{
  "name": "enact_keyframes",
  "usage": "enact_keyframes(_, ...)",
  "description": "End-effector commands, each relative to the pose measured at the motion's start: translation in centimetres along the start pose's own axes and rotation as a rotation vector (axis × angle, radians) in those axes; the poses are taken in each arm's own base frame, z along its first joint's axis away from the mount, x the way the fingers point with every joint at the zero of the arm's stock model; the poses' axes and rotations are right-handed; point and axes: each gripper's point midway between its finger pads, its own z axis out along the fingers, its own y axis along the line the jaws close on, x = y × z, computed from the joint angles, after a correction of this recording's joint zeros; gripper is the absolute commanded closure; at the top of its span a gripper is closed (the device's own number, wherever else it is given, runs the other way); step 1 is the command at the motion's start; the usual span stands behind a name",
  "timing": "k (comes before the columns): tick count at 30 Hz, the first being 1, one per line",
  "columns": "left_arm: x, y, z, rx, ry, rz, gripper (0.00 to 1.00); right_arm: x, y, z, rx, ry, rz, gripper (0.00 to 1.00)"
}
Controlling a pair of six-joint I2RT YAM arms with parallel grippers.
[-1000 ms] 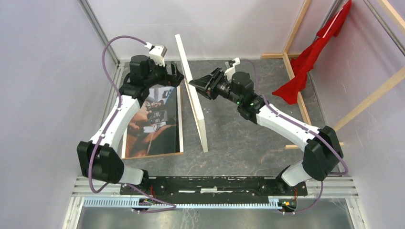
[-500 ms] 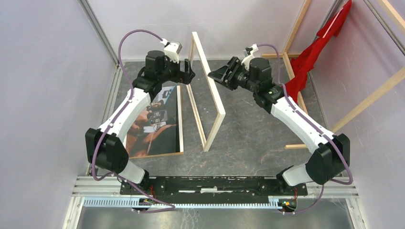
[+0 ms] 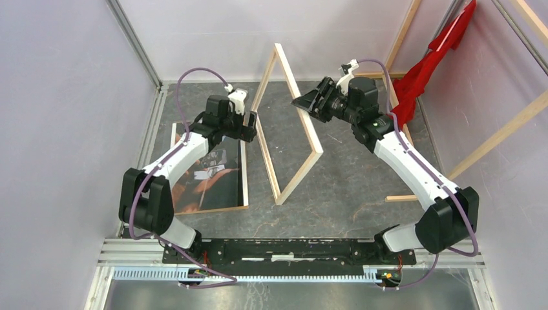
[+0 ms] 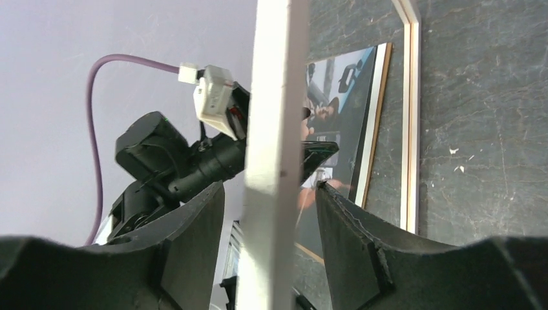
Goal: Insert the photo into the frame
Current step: Turn over the photo frame at the center of the board.
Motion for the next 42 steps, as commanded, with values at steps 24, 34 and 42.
enact_keyframes(24,6.4,3.1,1.9,-0.116,0.113,0.16,0.0,0.4,-9.0,-3.6,0.237,0.019,-0.232,0.43)
enact_keyframes(34,6.8,3.1,1.7,-0.11,0.127,0.168,0.0,2.0,-15.4,-4.0,0.38,0.109,-0.42,0.56)
enact_keyframes(42,6.9,3.2,1.6,-0.109,0.138,0.192,0.0,3.0,-21.1,-5.3,0.547,0.118,-0.477,0.57)
